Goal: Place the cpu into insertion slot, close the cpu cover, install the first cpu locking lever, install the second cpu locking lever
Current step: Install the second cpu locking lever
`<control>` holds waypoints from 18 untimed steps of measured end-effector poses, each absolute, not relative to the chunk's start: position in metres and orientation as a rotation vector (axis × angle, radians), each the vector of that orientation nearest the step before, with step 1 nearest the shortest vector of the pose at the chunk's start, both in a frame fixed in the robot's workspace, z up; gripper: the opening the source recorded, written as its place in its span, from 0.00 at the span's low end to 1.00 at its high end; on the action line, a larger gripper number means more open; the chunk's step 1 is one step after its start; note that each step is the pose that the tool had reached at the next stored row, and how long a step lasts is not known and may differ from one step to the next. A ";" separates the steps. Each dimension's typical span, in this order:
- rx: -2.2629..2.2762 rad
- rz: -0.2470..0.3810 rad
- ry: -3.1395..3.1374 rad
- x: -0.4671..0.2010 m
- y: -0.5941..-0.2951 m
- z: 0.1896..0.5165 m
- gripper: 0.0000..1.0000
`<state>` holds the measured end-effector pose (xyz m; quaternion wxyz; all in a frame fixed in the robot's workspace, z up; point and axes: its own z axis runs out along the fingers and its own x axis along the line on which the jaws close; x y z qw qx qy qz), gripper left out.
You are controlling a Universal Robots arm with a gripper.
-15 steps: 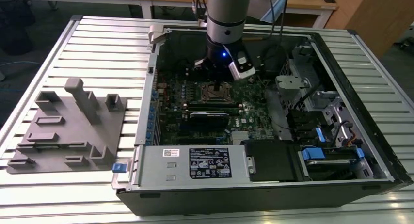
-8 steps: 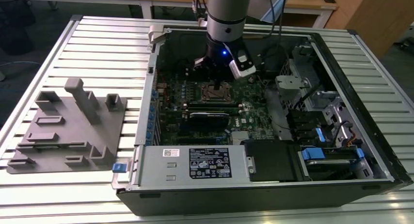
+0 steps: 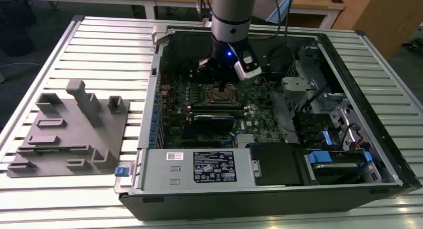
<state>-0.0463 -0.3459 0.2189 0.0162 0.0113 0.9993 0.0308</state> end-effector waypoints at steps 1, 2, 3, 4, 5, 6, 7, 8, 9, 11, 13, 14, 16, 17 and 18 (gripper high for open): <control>0.035 0.096 3.108 -0.046 -0.346 0.219 0.11; 0.035 0.096 3.108 -0.046 -0.346 0.219 0.11; 0.035 0.096 3.108 -0.046 -0.346 0.220 0.11; 0.035 0.096 3.107 -0.046 -0.346 0.222 0.11; 0.035 0.097 3.108 -0.046 -0.346 0.222 0.11; 0.035 0.097 3.108 -0.046 -0.346 0.222 0.11; 0.035 0.098 3.108 -0.046 -0.346 0.222 0.11; 0.035 0.100 3.108 -0.046 -0.346 0.222 0.11; 0.035 0.103 3.107 -0.046 -0.346 0.222 0.11; 0.035 0.109 3.107 -0.046 -0.346 0.222 0.11; 0.035 0.112 3.107 -0.046 -0.346 0.223 0.11; 0.035 0.113 3.107 -0.046 -0.346 0.223 0.11; 0.035 0.113 3.107 -0.046 -0.346 0.223 0.11; 0.035 0.114 3.107 -0.046 -0.346 0.223 0.11; 0.035 0.114 3.107 -0.046 -0.346 0.223 0.11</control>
